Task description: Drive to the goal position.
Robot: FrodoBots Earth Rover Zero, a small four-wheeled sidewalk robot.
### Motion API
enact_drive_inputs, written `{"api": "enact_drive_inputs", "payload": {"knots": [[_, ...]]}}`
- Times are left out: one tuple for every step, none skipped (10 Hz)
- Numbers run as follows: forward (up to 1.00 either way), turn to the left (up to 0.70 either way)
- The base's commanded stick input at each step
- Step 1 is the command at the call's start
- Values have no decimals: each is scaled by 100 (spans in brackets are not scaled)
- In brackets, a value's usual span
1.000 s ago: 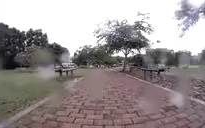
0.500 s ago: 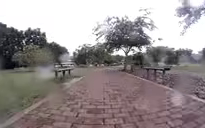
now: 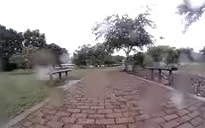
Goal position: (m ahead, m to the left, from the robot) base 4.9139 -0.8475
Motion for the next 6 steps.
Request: {"api": "enact_drive_inputs", "payload": {"knots": [[70,0],[70,0],[70,0],[70,0],[70,0],[70,0]]}}
